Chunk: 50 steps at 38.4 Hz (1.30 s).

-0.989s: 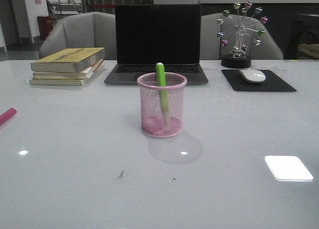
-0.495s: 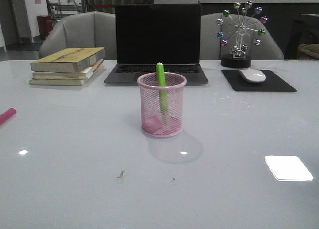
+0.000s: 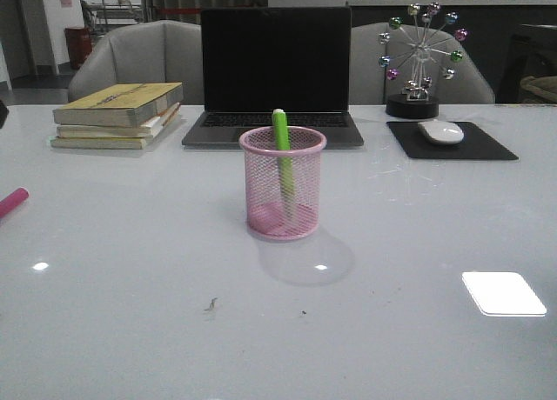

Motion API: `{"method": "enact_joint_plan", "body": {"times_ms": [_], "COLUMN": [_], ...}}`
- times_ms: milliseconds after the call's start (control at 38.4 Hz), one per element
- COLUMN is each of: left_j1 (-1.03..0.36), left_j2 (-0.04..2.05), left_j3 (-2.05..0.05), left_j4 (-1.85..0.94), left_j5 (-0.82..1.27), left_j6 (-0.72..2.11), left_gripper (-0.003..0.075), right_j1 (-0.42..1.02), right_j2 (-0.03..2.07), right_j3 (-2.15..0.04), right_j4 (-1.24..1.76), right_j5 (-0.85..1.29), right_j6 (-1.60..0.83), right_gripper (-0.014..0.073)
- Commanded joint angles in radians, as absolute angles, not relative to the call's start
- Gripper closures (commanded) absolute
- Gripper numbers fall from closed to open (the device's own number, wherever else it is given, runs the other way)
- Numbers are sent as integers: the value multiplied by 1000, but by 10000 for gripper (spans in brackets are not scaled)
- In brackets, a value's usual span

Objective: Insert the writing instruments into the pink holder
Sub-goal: 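Lower the left gripper over the pink marker and close on it, then lift the pink marker upright and carry it above the pink holder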

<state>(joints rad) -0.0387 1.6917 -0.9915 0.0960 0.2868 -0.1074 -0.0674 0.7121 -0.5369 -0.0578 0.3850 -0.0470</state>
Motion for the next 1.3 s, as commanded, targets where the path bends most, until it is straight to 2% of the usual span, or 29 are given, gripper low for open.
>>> {"method": "enact_joint_plan", "body": {"times_ms": [0, 312, 1276], "left_j1": [-51, -54, -54], "left_j2": [1694, 1781, 1832], "left_j3": [-1024, -1045, -1047], "left_j4": [98, 98, 96], "left_j5": [207, 245, 354], "left_j6": [-111, -93, -93], "left_gripper": [316, 335, 342], "right_j1": [-70, -70, -70], "right_j2": [705, 705, 705], "right_j3": [-563, -563, -563], "right_j4": [-61, -61, -61], "right_j5": [302, 303, 303], "right_j6": [-53, -53, -53], "right_gripper": [263, 263, 263]}}
